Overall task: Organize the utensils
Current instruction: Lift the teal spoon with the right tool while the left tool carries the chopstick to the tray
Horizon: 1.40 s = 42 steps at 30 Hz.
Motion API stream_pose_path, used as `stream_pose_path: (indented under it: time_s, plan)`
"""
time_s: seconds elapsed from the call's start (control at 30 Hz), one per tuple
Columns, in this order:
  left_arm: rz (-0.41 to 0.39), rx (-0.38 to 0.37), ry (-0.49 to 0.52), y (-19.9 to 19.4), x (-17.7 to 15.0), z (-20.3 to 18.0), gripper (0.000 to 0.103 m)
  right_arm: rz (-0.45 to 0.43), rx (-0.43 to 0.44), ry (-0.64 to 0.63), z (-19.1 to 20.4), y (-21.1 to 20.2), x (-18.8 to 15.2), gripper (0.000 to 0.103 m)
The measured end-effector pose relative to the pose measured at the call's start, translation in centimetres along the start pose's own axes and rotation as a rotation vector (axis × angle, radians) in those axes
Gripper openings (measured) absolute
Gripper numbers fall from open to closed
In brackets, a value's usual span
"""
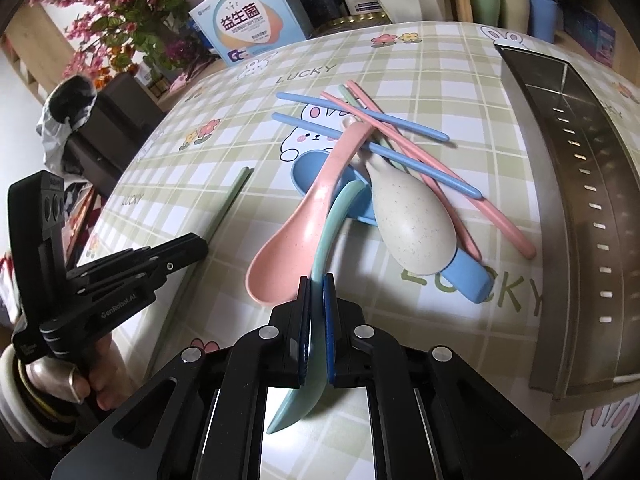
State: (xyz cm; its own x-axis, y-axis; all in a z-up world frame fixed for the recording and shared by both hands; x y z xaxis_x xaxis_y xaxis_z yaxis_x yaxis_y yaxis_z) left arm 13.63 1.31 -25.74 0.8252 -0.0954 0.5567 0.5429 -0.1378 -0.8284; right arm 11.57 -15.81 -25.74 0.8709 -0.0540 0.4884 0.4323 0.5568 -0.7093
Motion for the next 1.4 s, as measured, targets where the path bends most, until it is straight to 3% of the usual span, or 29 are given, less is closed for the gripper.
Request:
stream_pose_path:
  time_s: [0.2,0.37,0.5,0.9,1.17,1.4]
  plan:
    - [0.000,-0.007,-0.014,0.0,0.1,0.1,0.006,-0.019,0.005,0.000,-0.3,-0.8,-0.3,0.006]
    - [0.033,-0.062,-0.094,0.0,0.0,1.3,0.006,-0.038,0.012,-0.016,0.0,-1.5,-0.4,0.006]
    - [0.044,-0.043,-0.120,-0.3,-0.2,1.8,0.006,-0.056,0.022,-0.017,0.0,-1.9,-0.3,0.006]
    - [-0.006,-0.057,-0.148,-3.3,1.7,0.9,0.006,-0.124,0.072,0.000,-0.5,-3.8,0.0,0.006]
    - [-0.009,-0.113,-0.132,-4.7,4.8,-3.0,0.006,-0.204,0.045,-0.019,-2.0,-7.5,1.3,0.006]
    - [0.015,-0.200,-0.087,-4.1,8.5,-11.3,0.006,-0.256,-0.077,-0.024,-7.6,-13.0,4.0,0.006]
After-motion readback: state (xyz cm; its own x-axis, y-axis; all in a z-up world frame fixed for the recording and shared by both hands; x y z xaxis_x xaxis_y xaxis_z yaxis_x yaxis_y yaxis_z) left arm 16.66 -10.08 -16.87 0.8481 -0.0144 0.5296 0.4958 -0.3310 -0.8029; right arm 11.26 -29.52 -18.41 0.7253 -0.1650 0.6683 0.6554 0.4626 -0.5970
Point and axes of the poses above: each gripper's, at about its wrist camera, not at the fingertips, and y roughly the way its jaws point, z to its left, x to its top, the point moved 3 cm from there along y, roughly the way its jaws point, and after that the axes turned 10 degrees about x, right-handed, at the moved point
